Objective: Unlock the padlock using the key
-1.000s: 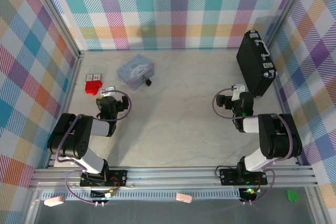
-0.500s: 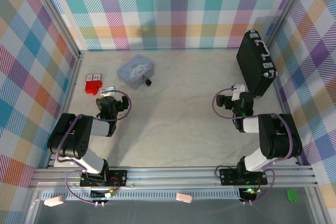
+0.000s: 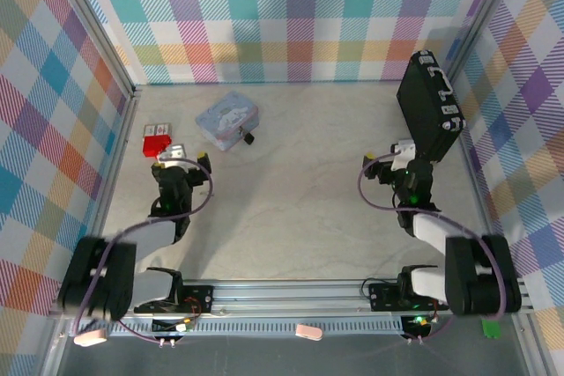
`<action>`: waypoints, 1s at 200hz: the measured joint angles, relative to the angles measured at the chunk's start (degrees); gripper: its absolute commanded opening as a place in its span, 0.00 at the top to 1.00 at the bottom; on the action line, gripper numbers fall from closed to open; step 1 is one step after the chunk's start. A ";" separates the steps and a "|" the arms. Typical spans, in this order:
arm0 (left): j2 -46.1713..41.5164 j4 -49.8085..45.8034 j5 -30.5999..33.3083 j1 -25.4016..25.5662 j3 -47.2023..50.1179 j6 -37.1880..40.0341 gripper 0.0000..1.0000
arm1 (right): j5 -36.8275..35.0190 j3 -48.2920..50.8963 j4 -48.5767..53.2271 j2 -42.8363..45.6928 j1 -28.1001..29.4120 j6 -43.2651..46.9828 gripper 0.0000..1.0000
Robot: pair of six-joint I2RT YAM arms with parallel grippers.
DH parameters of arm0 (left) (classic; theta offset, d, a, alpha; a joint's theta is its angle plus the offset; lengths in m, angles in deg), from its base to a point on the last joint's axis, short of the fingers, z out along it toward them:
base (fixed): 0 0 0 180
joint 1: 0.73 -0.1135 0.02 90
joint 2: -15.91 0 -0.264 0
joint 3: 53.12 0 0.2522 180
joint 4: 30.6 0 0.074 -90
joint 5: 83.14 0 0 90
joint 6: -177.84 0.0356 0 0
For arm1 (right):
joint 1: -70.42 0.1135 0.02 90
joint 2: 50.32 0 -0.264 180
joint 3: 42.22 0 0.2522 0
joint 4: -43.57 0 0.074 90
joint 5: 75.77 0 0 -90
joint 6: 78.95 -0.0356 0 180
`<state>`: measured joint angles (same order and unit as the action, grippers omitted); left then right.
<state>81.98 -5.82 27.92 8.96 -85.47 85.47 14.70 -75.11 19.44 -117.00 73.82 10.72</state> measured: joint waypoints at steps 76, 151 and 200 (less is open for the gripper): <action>-17.55 -56.76 4.85 -0.02 -21.57 -29.53 0.00 | -2.05 -9.60 35.34 30.82 0.15 -26.32 0.01; -8.09 -80.08 -10.97 3.13 -27.10 -34.01 0.10 | 11.58 -2.23 51.98 36.24 0.07 -31.95 0.01; 2.73 -80.65 -9.92 10.78 -30.67 -35.98 0.19 | 15.28 1.51 51.84 35.98 0.07 -32.26 0.01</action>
<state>84.71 -86.47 17.99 19.74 -116.13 49.49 29.98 -73.60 71.28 -81.02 73.88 -21.55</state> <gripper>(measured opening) 0.829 0.989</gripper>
